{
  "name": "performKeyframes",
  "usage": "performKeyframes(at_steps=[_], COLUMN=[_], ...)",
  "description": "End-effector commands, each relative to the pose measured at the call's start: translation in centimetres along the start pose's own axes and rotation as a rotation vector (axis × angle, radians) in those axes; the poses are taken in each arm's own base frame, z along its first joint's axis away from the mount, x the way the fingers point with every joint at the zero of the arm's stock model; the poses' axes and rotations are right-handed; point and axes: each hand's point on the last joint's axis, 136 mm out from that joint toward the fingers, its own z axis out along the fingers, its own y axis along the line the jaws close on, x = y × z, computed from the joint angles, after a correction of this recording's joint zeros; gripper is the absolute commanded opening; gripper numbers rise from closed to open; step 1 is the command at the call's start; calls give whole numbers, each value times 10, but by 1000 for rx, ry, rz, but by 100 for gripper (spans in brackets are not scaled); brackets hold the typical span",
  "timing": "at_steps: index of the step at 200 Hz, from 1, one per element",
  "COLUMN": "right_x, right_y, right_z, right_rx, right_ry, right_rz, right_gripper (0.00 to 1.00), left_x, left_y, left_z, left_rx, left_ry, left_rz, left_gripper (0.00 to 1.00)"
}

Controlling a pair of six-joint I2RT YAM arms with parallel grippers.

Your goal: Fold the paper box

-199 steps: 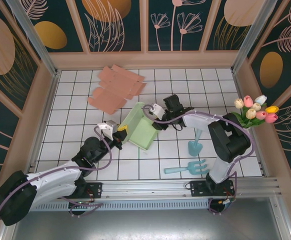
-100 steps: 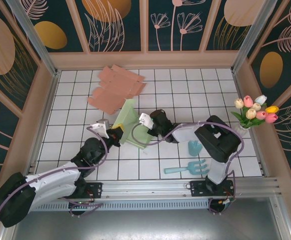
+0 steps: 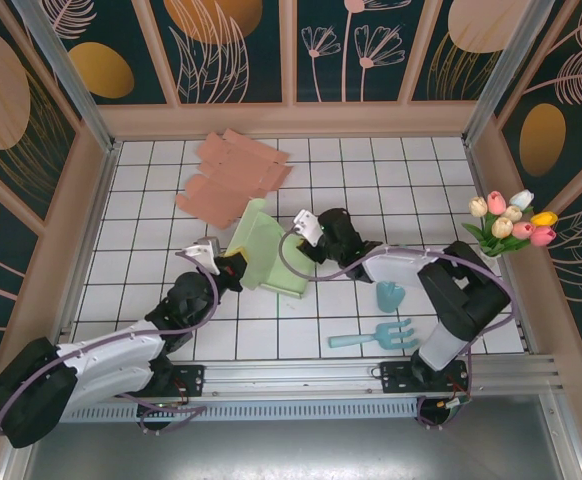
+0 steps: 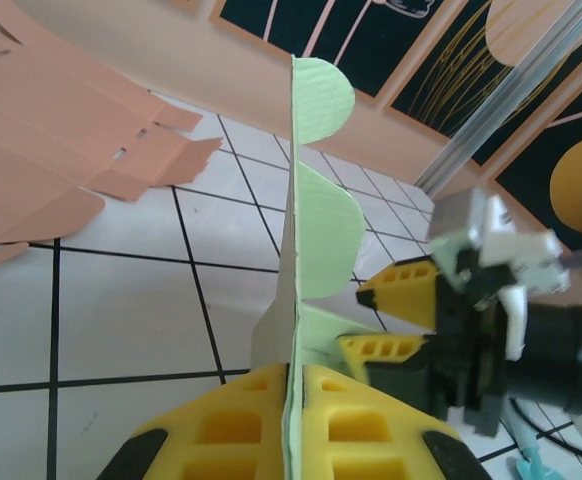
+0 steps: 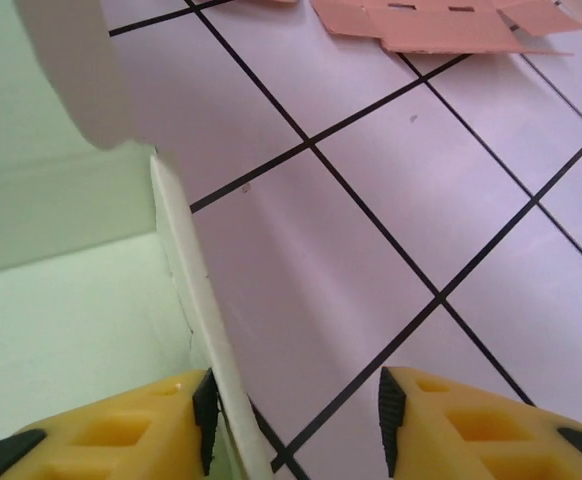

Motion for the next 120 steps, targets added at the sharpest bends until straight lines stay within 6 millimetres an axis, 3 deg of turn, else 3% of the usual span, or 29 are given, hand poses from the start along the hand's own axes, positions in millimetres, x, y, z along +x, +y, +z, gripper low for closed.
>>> performKeyframes(at_steps=[1,37,77,120], right_x=[-14,-30,-32,-21], right_y=[-2,-11,-27,-38], right_z=[-13,-22,-17,-14], right_rx=[-60,-46,18,192], right_ry=[-3,-41,-64,-129], right_rz=[105,286,579,655], right_gripper=[51,51,50,37], left_x=[11,15,17,18], left_y=[0,-1,3,6], left_z=[0,1,2,2], left_rx=[15,30,14,-5], left_ry=[39,50,53,50], left_rz=[33,45,48,36], left_gripper=[0,0,0,0])
